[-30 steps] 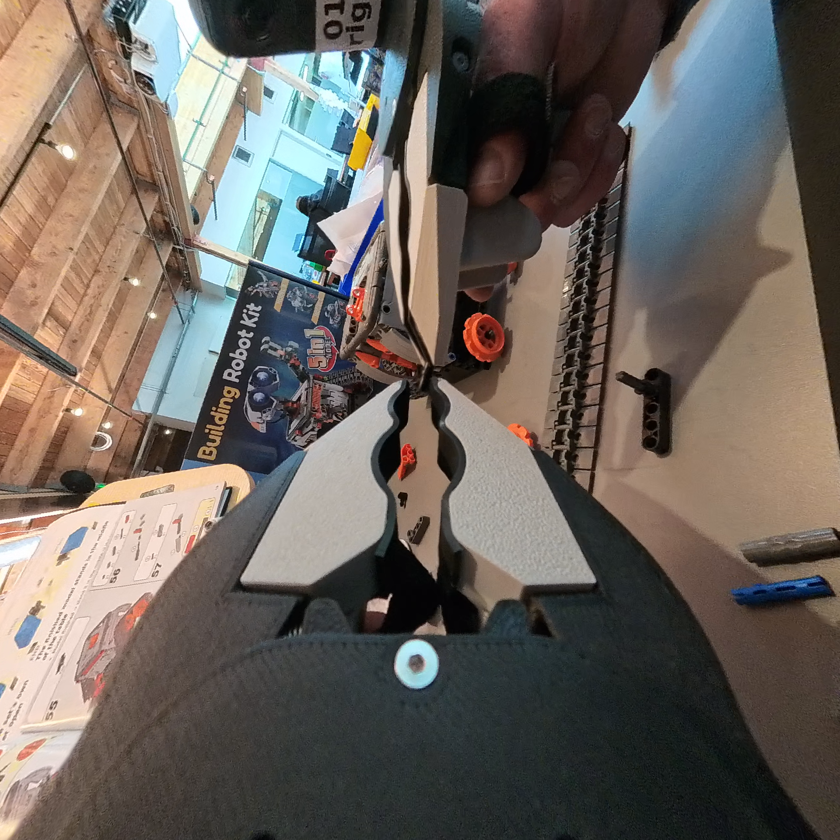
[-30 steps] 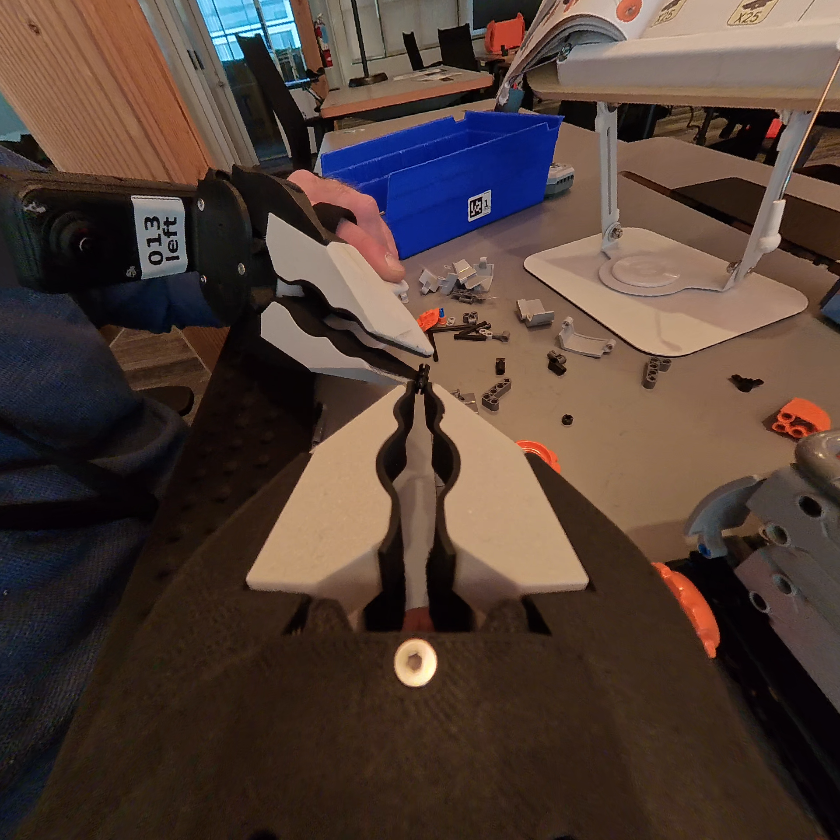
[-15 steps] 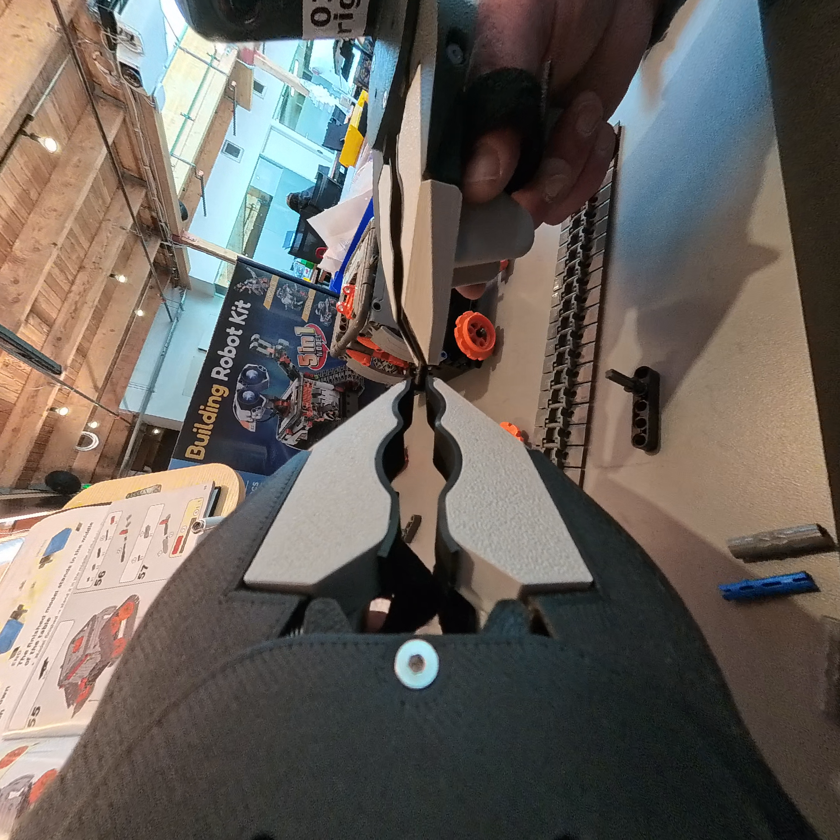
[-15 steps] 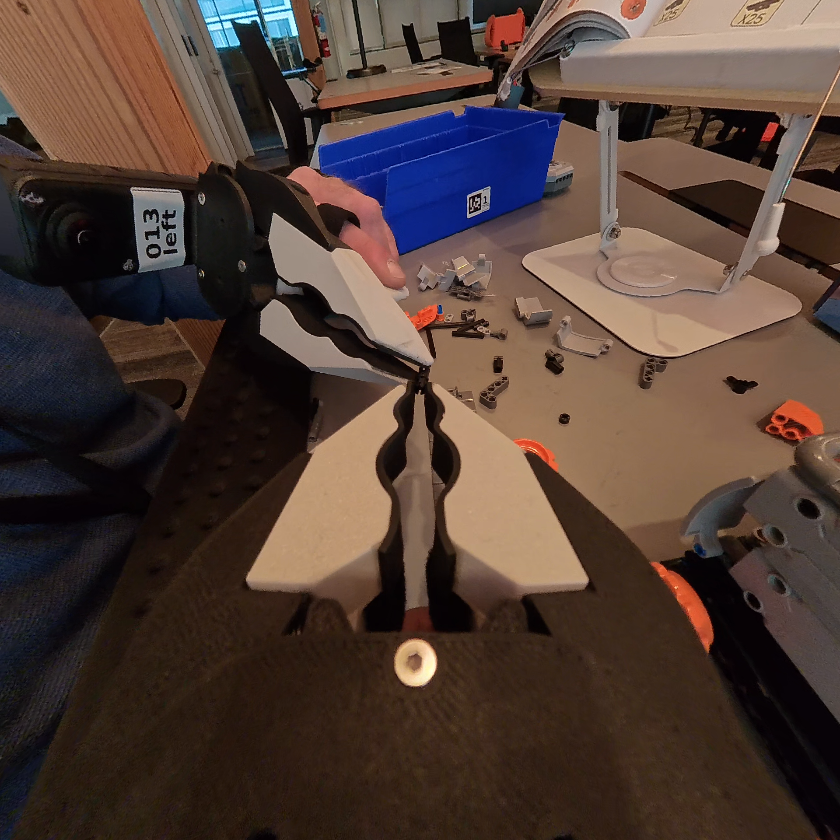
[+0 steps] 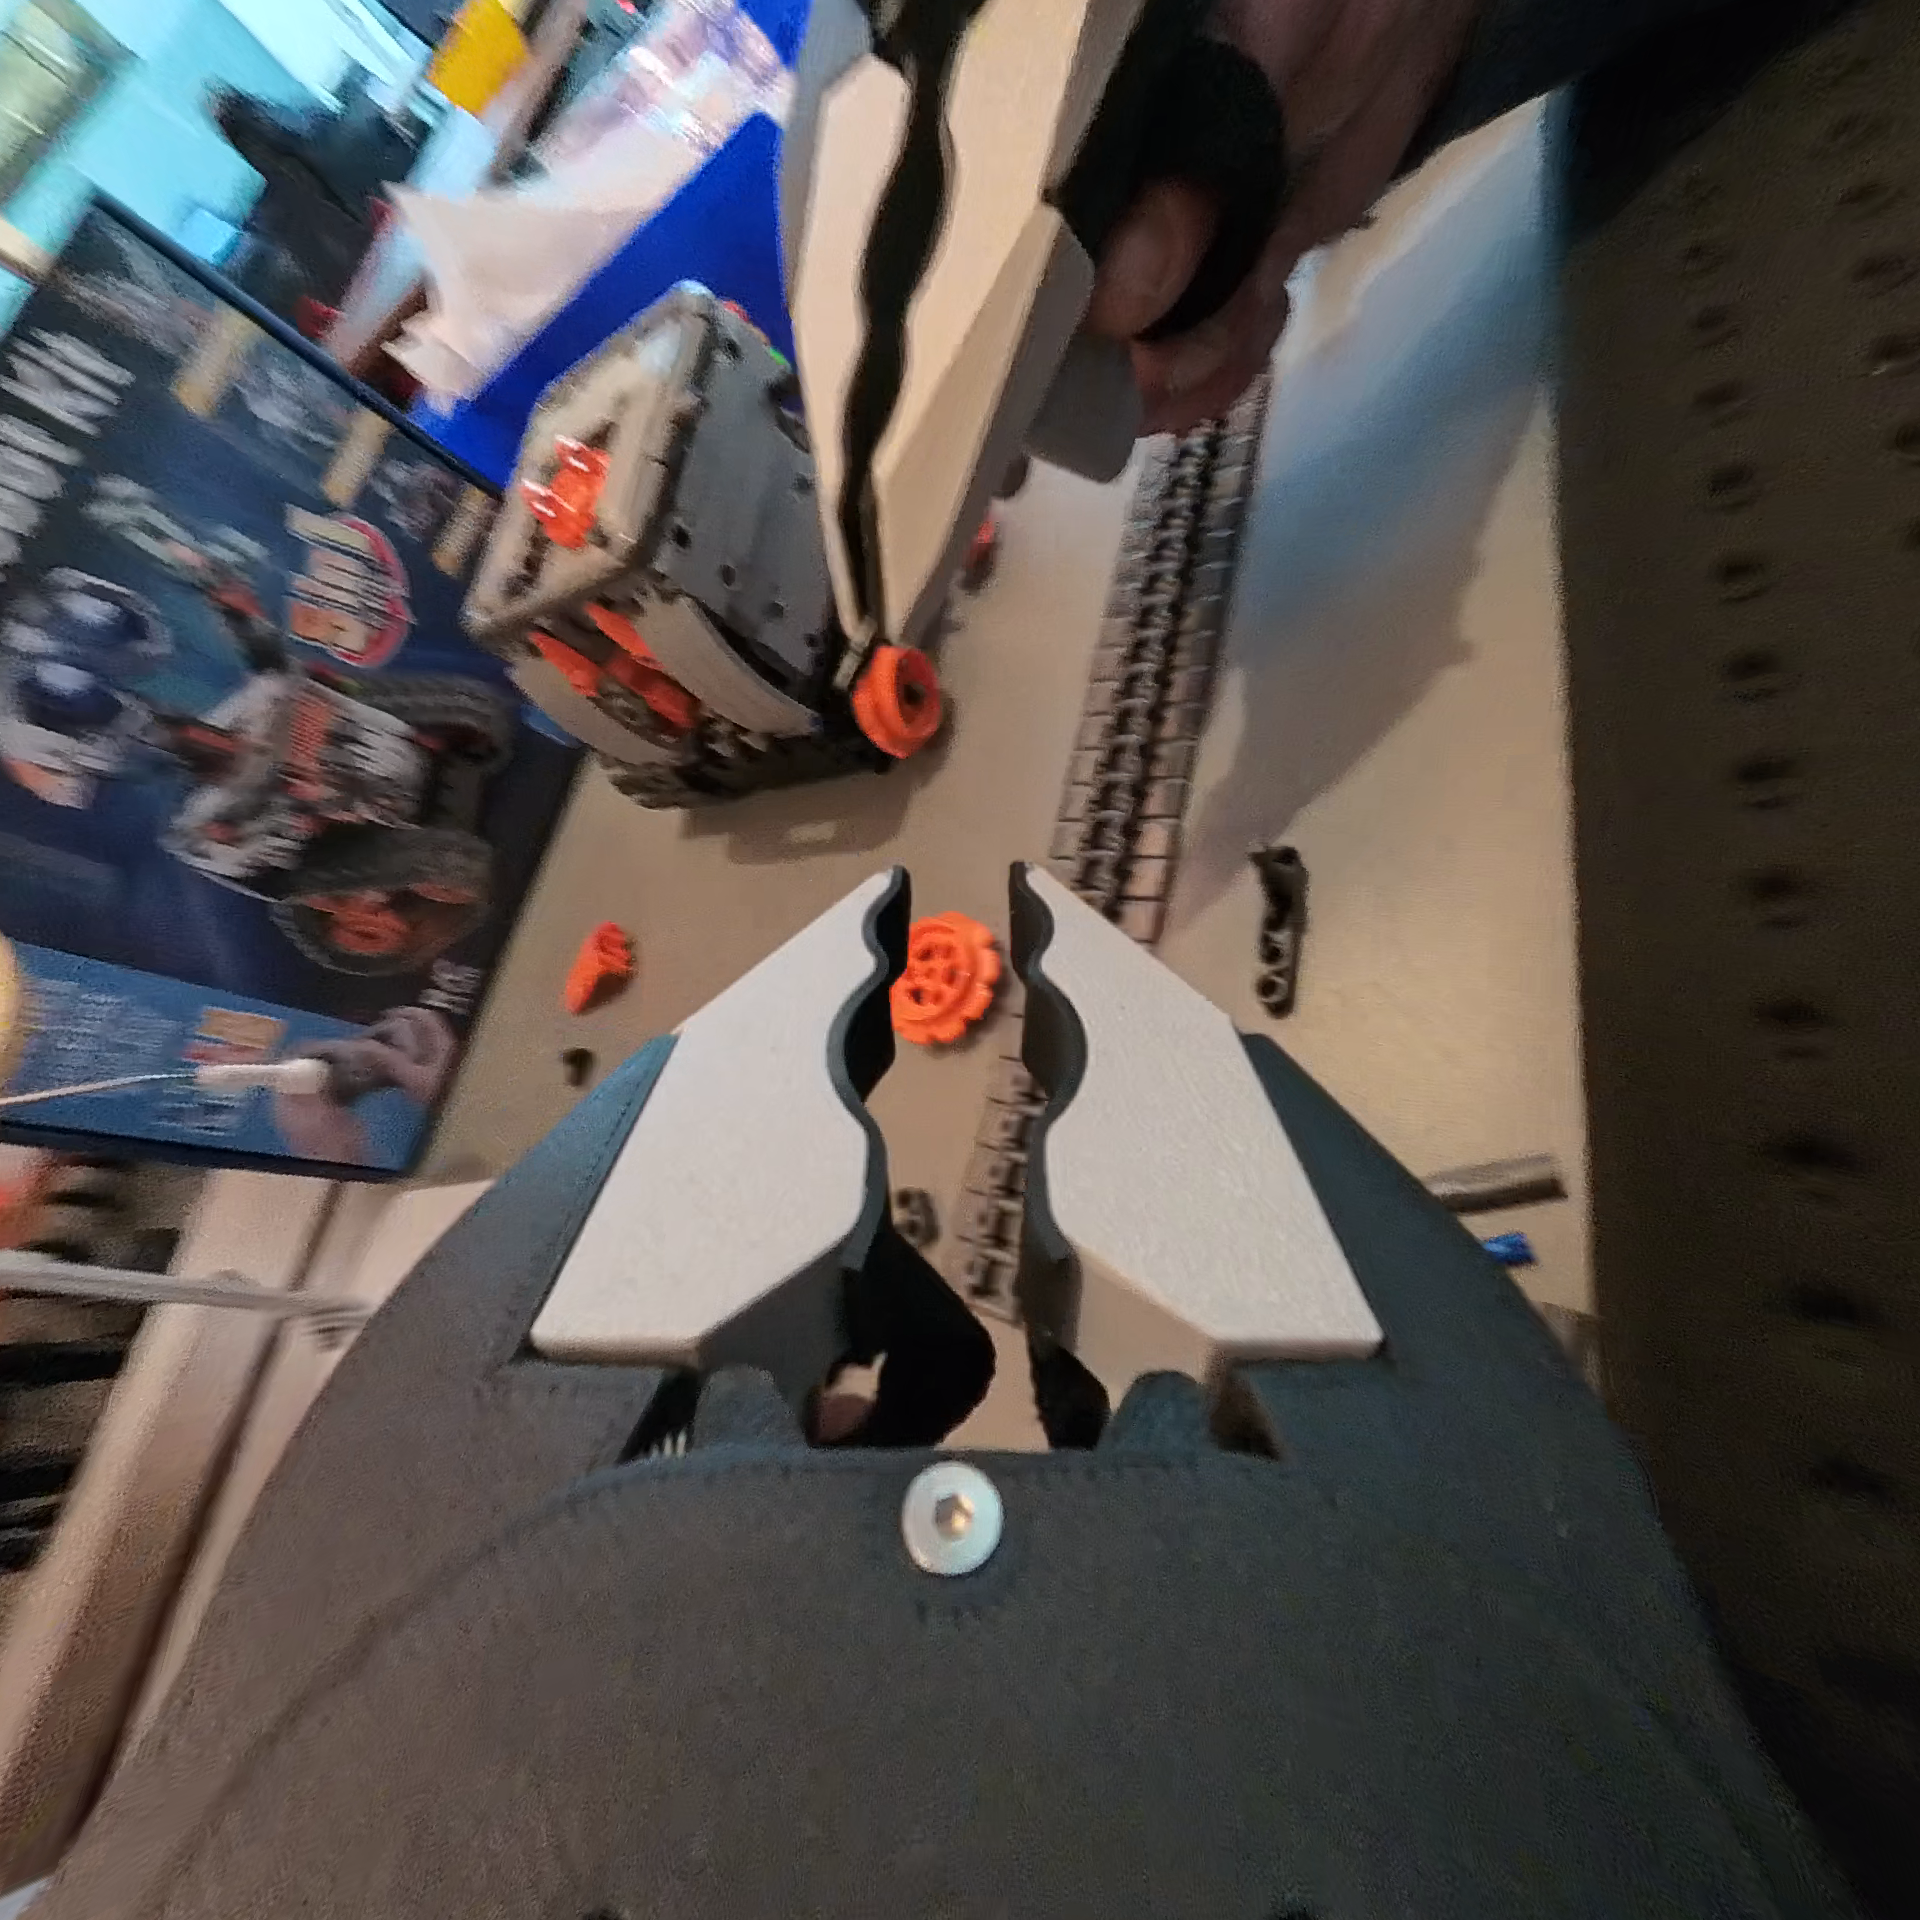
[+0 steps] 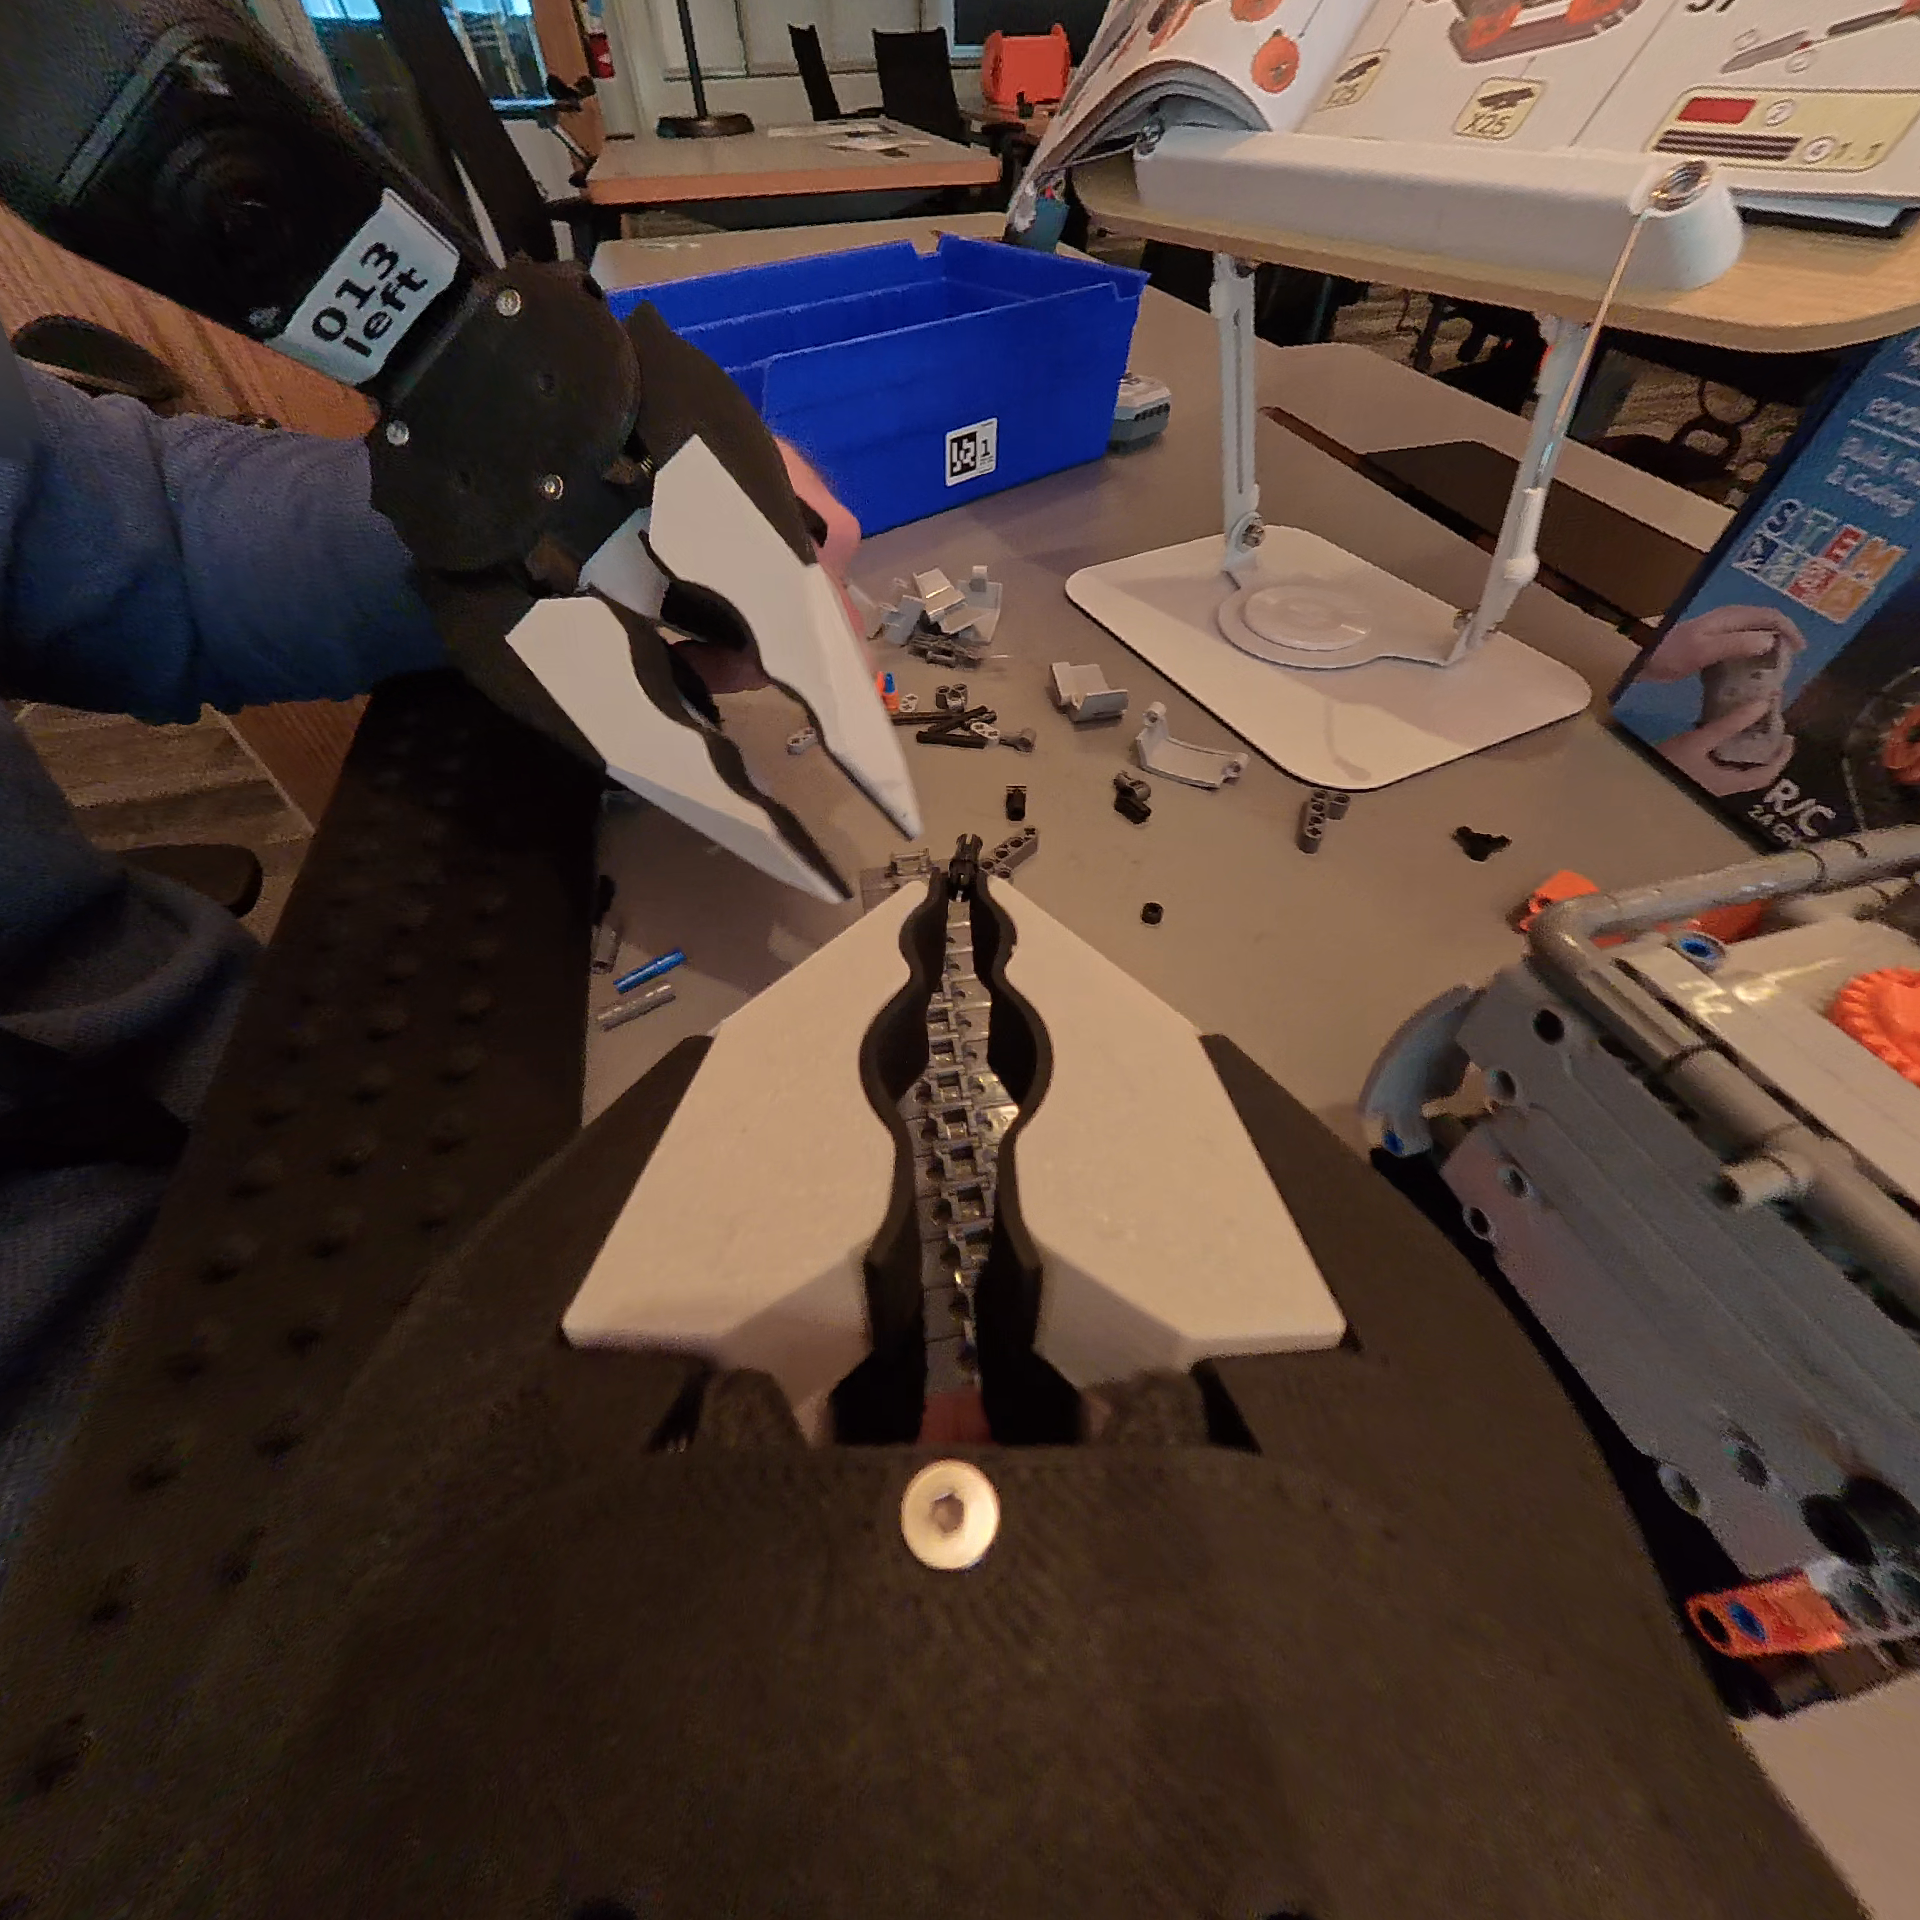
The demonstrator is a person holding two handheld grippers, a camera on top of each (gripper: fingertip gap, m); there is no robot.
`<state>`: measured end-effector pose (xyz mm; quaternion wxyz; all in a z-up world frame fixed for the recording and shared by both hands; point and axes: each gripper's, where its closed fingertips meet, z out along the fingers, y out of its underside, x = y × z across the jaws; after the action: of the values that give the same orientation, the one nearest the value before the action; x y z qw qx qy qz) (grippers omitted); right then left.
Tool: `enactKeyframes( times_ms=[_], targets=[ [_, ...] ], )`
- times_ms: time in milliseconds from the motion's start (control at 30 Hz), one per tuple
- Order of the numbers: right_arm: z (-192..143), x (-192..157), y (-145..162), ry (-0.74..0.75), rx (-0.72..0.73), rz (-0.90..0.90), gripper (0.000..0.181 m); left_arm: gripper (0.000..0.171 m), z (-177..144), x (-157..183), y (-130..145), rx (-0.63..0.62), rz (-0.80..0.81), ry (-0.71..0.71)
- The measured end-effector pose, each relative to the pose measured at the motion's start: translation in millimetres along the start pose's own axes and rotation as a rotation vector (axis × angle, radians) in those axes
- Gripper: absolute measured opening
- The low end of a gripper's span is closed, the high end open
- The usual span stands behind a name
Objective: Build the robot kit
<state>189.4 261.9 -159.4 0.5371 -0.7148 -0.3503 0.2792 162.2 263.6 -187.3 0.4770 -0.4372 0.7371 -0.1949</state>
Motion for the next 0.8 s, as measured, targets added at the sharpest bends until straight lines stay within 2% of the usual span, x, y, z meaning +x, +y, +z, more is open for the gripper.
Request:
enactKeyframes(
  times_ms=[133,333,467,567,800],
  targets=[
    [-7,10,4,0.038,-0.01,-0.004,0.002,0.021,5,25,15,-0.072,-0.072,0.18],
    [-15,20,7,0.076,-0.006,0.006,0.002,0.025,9,49,23,-0.126,-0.118,0.325],
    [-15,22,10,0.085,-0.018,0.001,0.002,0.023,12,61,22,-0.145,-0.117,0.38],
    [-14,22,12,0.082,-0.025,0.002,0.002,0.02,18,59,26,-0.172,-0.037,0.336],
    [-17,24,12,0.085,-0.028,-0.004,0.002,0.008,21,82,31,-0.229,-0.042,0.435]
  ],
)
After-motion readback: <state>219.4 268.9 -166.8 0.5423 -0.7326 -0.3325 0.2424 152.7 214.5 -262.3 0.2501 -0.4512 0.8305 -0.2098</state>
